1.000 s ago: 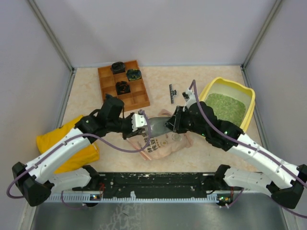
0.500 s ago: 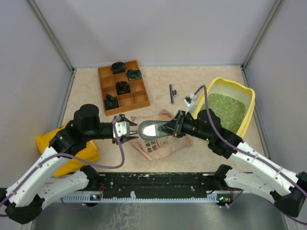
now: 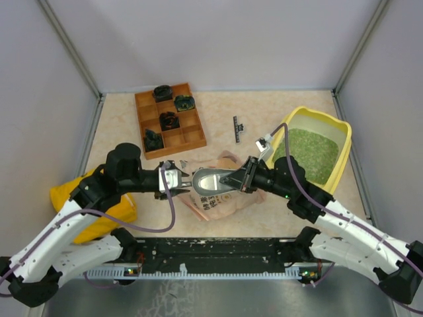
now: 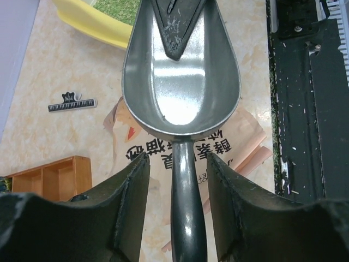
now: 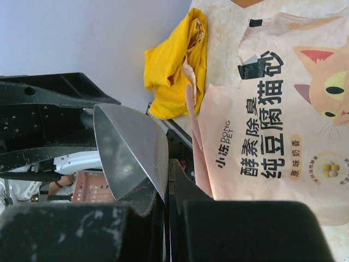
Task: Fill the litter box with clean litter
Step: 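Pick up the spatula from the center of the board, then scoop the cat litter from the cat litter bag.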
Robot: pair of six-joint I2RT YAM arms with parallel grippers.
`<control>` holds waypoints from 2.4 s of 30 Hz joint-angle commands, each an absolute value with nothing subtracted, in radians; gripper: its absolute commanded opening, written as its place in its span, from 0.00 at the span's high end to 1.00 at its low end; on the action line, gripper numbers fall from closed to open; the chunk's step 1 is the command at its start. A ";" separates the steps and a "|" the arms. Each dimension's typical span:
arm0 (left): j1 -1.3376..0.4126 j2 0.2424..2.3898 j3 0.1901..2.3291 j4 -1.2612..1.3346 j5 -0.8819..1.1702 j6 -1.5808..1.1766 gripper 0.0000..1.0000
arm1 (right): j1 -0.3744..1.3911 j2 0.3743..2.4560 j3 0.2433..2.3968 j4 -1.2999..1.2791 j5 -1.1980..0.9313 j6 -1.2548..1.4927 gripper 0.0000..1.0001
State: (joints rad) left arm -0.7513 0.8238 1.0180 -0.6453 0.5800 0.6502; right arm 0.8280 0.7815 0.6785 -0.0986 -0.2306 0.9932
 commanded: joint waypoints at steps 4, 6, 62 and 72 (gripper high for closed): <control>-0.758 0.798 1.047 -0.705 0.552 0.682 0.48 | 0.820 0.729 0.690 0.060 -0.264 1.058 1.00; -0.758 0.800 1.040 -0.688 0.560 0.678 0.50 | 0.819 0.735 0.685 0.076 -0.278 1.065 1.00; -0.755 0.926 1.117 -1.071 -0.032 0.698 1.00 | 0.808 0.570 0.731 -0.345 0.019 0.682 0.29; -0.736 0.928 1.028 -0.953 -0.048 0.825 1.00 | 0.809 0.619 0.750 -0.314 -0.016 0.674 0.29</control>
